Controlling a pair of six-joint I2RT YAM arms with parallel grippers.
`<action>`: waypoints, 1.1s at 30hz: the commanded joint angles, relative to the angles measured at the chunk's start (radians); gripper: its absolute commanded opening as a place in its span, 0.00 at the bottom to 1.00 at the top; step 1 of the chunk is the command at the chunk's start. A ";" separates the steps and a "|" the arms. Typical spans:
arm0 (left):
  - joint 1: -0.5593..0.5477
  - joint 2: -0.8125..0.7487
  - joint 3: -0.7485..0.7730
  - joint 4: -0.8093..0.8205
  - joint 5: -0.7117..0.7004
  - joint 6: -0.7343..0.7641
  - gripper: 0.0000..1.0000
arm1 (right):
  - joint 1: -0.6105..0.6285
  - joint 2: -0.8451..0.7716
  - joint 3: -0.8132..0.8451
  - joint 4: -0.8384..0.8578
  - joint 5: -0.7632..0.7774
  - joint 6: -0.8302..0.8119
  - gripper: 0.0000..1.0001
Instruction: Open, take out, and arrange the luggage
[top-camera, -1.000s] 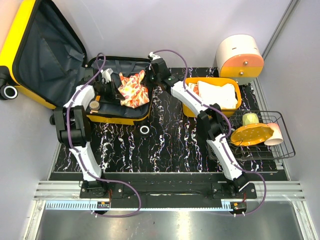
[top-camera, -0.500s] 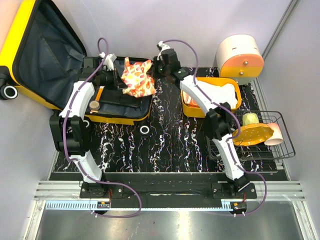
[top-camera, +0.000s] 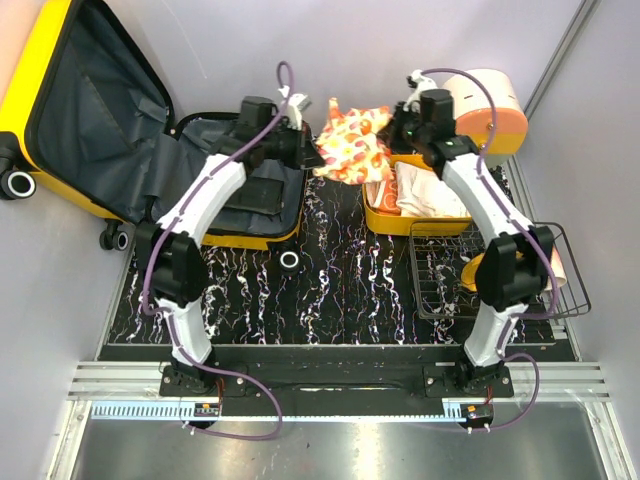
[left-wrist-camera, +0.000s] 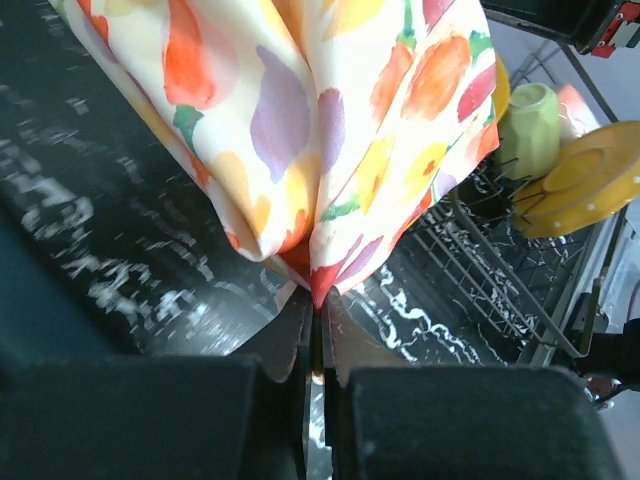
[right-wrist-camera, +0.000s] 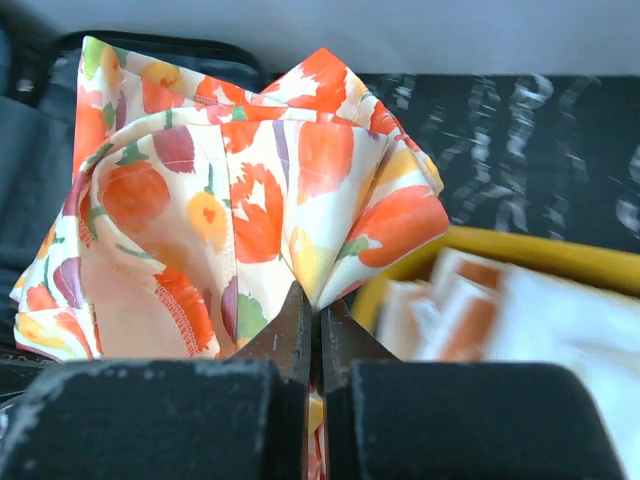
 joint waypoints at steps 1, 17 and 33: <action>-0.122 0.094 0.086 0.135 0.000 -0.072 0.00 | -0.087 -0.153 -0.144 0.055 0.013 -0.112 0.00; -0.302 0.403 0.154 0.259 -0.101 -0.186 0.17 | -0.395 -0.146 -0.425 0.206 0.057 -0.330 0.00; -0.034 -0.046 -0.105 0.049 0.011 0.036 0.73 | -0.450 -0.147 -0.304 0.030 -0.048 -0.493 0.74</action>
